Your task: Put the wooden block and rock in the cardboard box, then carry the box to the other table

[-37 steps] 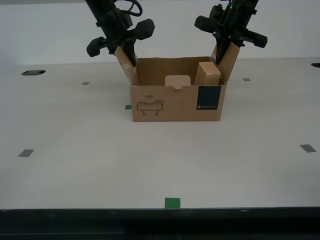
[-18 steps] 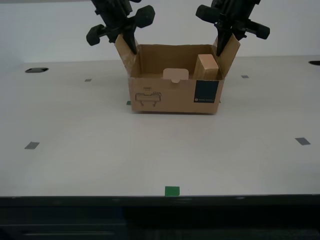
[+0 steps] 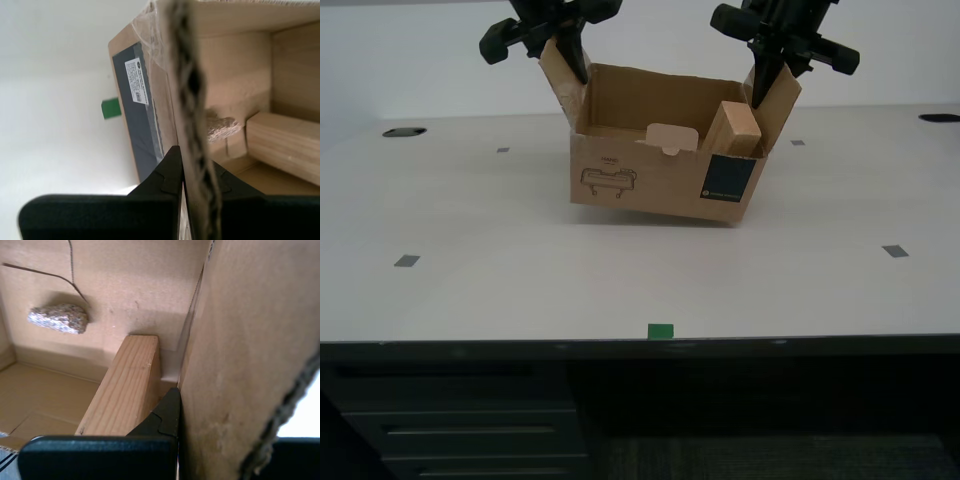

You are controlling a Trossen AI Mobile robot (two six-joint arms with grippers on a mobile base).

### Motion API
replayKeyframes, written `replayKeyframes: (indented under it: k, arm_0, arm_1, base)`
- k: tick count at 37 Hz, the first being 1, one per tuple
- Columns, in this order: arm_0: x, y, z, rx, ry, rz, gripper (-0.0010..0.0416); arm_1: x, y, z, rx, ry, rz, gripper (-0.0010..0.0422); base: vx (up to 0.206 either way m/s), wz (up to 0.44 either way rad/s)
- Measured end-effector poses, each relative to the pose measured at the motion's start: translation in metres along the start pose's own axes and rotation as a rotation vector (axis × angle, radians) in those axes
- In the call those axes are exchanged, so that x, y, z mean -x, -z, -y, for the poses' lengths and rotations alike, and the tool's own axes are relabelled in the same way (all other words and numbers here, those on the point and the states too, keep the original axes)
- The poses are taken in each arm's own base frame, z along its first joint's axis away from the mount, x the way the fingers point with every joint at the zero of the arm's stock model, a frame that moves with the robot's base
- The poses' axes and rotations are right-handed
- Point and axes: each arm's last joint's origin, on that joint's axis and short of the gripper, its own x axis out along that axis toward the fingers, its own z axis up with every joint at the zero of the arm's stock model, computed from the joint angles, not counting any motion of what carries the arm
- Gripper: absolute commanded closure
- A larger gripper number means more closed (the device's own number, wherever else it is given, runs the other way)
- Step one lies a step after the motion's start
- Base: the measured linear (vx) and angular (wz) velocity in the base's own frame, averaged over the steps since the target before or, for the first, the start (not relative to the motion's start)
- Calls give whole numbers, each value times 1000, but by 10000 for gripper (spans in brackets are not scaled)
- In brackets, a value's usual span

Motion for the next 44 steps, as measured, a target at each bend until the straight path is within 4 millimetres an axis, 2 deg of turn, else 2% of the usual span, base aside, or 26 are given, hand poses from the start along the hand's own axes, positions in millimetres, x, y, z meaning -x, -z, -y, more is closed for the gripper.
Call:
replayKeyframes:
  k: [9, 15, 44]
  arm_0:
    - [25, 5, -7, 12, -9, 46, 407]
    - [33, 9, -10, 3, -8, 41, 407]
    - [35, 14, -20, -22, -11, 24, 407]
  arm_1:
    - [3, 2, 0, -50, -4, -19, 413]
    - [3, 3, 0, -78, -5, -26, 413]
    - [5, 6, -1, -151, -9, -43, 413]
  base:
    - [-101, 38]
    - [-93, 122]
    - [-73, 251]
